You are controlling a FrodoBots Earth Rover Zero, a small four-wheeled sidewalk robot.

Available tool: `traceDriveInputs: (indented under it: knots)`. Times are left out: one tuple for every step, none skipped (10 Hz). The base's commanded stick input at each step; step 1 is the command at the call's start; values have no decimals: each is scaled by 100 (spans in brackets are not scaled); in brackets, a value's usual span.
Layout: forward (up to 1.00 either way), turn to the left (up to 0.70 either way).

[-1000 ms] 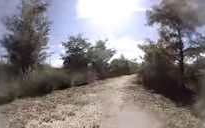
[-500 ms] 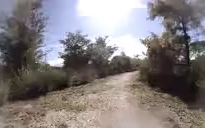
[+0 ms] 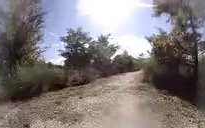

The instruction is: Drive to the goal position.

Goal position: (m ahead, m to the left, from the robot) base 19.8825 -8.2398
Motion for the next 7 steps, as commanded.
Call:
traceDriveInputs:
  knots:
    - [70,-27]
    - [70,-27]
    - [70,-27]
    - [70,-23]
    - [70,0]
    - [70,0]
    - [70,-6]
